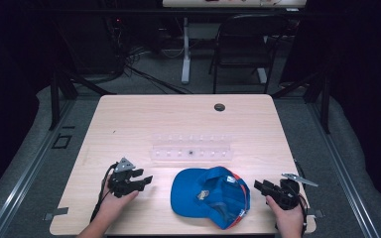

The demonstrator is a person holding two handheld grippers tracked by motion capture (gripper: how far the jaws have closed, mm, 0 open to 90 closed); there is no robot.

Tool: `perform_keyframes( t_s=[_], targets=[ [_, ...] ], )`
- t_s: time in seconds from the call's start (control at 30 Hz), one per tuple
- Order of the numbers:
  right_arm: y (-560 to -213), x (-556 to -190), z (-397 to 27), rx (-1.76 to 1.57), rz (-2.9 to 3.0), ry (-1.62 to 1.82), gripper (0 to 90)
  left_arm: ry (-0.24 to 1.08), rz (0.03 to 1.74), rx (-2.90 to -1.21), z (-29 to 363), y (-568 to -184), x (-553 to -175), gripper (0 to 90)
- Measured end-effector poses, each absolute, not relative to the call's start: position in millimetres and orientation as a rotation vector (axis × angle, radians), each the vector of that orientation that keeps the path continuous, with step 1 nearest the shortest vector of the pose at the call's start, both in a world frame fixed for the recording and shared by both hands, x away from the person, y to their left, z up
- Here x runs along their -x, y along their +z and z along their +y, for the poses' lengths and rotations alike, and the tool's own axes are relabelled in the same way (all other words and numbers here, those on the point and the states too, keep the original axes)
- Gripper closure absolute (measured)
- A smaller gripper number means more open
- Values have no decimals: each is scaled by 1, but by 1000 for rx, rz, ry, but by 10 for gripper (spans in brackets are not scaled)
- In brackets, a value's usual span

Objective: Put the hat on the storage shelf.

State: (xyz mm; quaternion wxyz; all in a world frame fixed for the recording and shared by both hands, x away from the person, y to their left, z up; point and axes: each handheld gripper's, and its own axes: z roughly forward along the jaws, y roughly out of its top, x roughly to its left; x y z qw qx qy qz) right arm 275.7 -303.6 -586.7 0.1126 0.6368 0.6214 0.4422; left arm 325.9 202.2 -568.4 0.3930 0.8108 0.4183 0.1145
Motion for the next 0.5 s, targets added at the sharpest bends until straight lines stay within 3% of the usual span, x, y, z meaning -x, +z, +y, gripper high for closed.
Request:
perform_keyframes(
  t_s=[0.5],
  targets=[
    [-577,-276,-299,-1872,1872,1308,541,295,1057,-2046,204,-566,-323,495]
  ],
)
